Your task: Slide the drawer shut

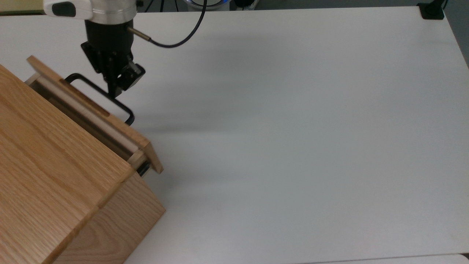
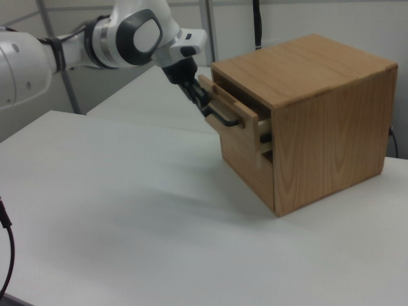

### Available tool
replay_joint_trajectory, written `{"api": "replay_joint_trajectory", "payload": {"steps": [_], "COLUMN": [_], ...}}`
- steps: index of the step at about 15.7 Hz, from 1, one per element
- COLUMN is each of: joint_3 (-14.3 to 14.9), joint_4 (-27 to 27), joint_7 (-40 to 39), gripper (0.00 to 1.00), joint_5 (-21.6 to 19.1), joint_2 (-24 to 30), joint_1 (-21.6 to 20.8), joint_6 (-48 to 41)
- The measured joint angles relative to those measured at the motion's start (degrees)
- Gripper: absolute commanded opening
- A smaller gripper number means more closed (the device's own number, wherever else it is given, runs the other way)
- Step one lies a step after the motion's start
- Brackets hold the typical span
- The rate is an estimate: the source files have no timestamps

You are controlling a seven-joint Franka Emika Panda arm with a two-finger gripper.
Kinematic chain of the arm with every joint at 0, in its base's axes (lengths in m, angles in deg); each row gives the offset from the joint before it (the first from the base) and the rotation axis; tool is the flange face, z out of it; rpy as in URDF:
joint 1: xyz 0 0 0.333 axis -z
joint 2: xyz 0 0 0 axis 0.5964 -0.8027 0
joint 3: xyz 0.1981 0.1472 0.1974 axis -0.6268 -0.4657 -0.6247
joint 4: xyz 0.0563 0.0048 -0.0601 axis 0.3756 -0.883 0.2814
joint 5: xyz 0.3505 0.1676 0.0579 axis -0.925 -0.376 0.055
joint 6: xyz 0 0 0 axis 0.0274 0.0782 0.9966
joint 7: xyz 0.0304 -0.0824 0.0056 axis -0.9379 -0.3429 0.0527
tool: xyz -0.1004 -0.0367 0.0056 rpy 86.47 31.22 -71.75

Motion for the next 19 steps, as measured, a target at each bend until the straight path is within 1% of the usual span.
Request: {"api": "replay_joint_trajectory", "payload": {"steps": [1,3,7,9,10,12,13,14,15,17,18,19], "joint_3": [0.00,0.17,0.90,0.92,0.92,0.94,0.94,0.92,0.90,0.28,-0.42,-1.22], "joint_4": [0.21,0.84,2.48,2.37,2.26,2.23,2.24,2.23,2.11,1.66,1.30,0.78], "joint_7": [0.14,0.89,1.54,4.29,5.65,6.27,6.37,6.39,6.39,4.70,1.88,-2.29], "gripper": [0.09,0.09,0.09,0.10,0.15,0.22,0.39,0.67,0.80,1.00,1.00,1.00], "joint_5": [1.91,4.43,6.40,7.88,8.94,9.43,9.43,9.42,9.42,9.14,7.77,5.00], "joint_2": [-0.76,-2.38,-5.03,-5.25,-5.39,-5.52,-5.50,-5.44,-5.30,-4.04,-2.60,-0.67], "joint_1": [0.00,0.01,0.00,-0.06,-0.11,-0.10,-0.10,-0.14,-0.15,-0.12,-0.09,-0.14], "joint_6": [1.57,4.05,7.33,8.44,9.07,9.64,9.65,9.65,9.57,7.95,4.66,-0.17]}}
